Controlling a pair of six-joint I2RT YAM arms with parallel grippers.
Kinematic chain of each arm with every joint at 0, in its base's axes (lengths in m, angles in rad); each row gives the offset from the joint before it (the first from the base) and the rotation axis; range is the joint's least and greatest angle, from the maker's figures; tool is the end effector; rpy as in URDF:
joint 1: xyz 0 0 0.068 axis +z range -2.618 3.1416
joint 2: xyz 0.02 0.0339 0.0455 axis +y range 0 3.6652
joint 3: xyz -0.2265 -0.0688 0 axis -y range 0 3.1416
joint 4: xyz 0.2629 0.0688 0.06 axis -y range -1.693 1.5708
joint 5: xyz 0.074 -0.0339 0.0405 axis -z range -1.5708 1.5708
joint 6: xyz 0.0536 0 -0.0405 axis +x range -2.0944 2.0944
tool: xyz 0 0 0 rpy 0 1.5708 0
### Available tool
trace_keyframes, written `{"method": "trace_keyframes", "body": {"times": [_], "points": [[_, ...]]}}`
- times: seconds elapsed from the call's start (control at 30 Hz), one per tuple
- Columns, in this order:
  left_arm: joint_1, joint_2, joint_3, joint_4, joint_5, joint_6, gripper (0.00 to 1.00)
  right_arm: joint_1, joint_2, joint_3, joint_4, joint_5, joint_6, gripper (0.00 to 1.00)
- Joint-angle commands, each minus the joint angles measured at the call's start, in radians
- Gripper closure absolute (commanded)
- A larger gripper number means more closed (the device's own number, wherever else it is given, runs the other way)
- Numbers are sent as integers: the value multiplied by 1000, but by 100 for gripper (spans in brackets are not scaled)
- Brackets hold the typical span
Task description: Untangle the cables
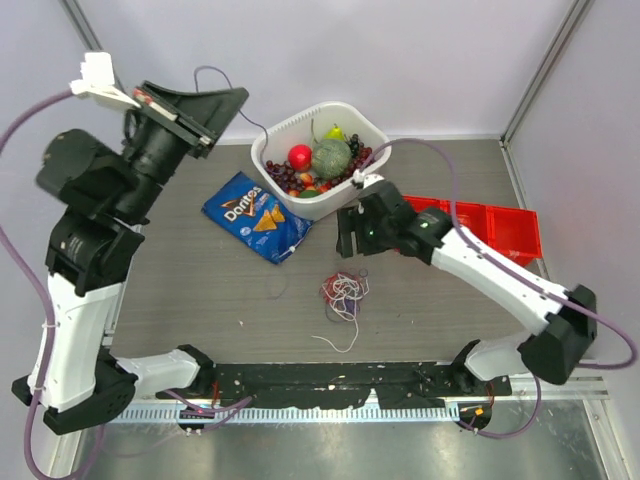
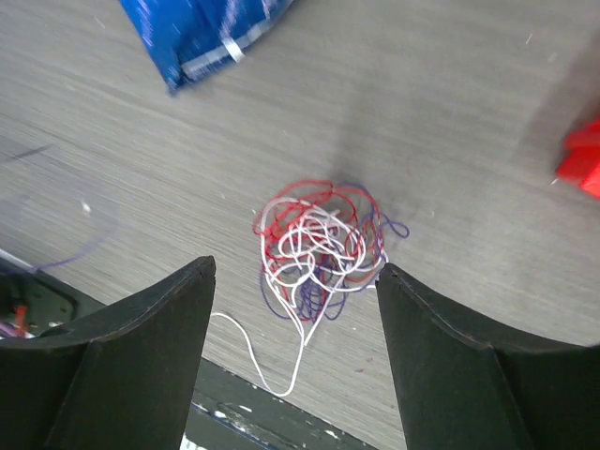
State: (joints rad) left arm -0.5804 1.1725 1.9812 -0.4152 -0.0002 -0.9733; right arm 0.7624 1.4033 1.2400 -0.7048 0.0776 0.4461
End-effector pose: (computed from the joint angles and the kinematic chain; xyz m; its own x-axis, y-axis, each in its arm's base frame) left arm 0.1573 -0.1031 0.6028 -0.2728 -0.8097 -0.5195 0.5735 0.2967 -0.7636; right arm 0.2442 0.2275 0.2560 -0.7793 -0.1495 -0.6086 -0.3504 0.9091 0.2255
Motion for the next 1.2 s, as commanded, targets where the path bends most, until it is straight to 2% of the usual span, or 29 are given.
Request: {"method": "trace_keyframes", "body": {"times": [0.0, 0.07, 0.13, 0.27, 0.37, 0.5, 0.7, 0.9, 1.07, 1.17], "points": [[4, -28, -106, -145, -89, -138, 100, -26, -81, 97, -94, 22, -61, 25], [2, -46, -188, -116, -60, -204, 100, -26, -118, 121, -69, -62, -113, 25], [4, -74, -299, -59, -38, -273, 100, -25, -173, 127, -1, -262, -152, 25], [2, -103, -418, 45, -12, -375, 100, -25, -276, 64, 195, -418, -126, 25], [4, -99, -443, 72, 29, -412, 100, -25, -288, 29, 313, -427, -58, 25], [2, -91, -459, 99, 57, -447, 100, -20, -236, 16, 386, -409, -23, 28], [2, -96, -456, 110, 74, -464, 100, -17, -175, 6, 427, -366, -72, 29], [4, -112, -456, 104, 62, -461, 100, 1, -121, 6, 522, -447, -58, 33], [4, -122, -455, 104, 58, -455, 100, 25, -142, -36, 580, -475, -41, 33], [5, -122, -453, 108, 57, -453, 100, 25, -150, -73, 634, -551, -20, 33]]}}
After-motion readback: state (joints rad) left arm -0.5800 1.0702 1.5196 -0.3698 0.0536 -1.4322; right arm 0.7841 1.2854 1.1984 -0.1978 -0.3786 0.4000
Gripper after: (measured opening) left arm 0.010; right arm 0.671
